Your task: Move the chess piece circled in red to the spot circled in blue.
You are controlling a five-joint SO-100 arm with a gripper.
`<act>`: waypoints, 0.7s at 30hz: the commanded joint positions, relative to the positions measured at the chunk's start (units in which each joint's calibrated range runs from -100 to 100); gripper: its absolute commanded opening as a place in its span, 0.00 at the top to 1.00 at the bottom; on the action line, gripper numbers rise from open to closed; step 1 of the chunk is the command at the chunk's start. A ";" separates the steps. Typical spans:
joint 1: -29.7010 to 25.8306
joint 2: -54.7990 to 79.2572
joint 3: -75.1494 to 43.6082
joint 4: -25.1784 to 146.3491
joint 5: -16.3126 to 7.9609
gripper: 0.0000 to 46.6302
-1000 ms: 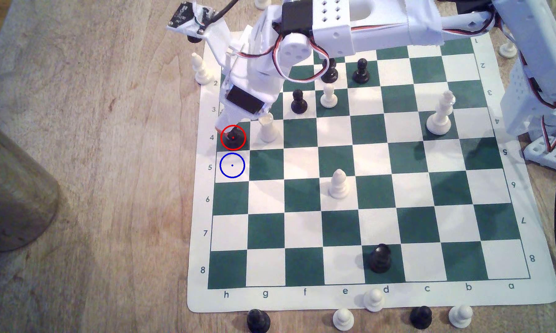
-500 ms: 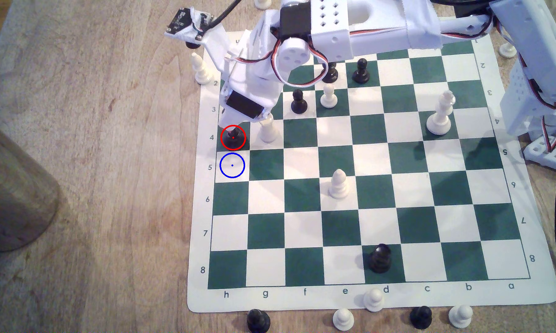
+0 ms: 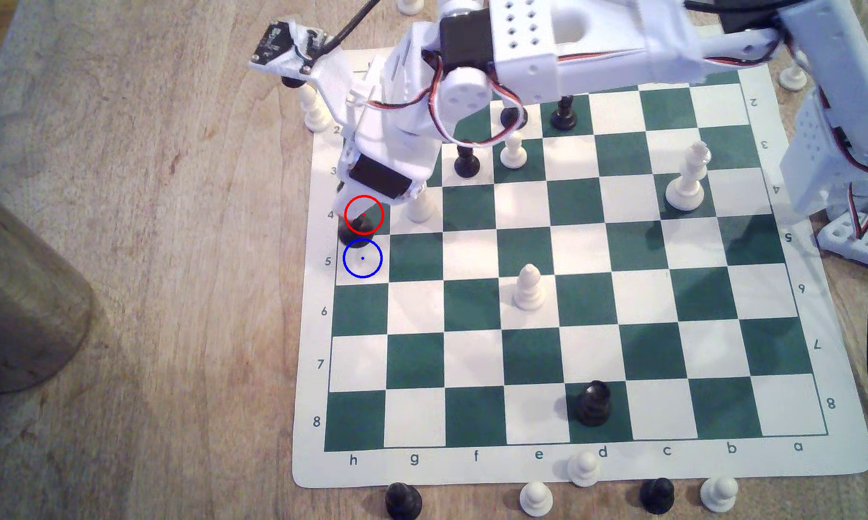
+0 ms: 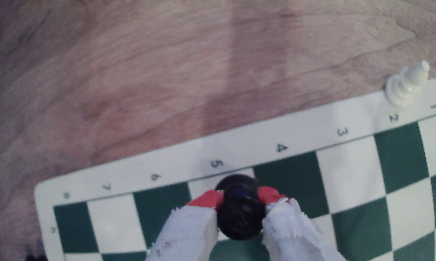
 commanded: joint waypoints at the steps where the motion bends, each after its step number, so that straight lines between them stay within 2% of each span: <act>1: -1.55 -8.20 -4.83 0.42 -0.20 1.00; 21: -1.16 2.24 -11.63 1.81 0.20 1.00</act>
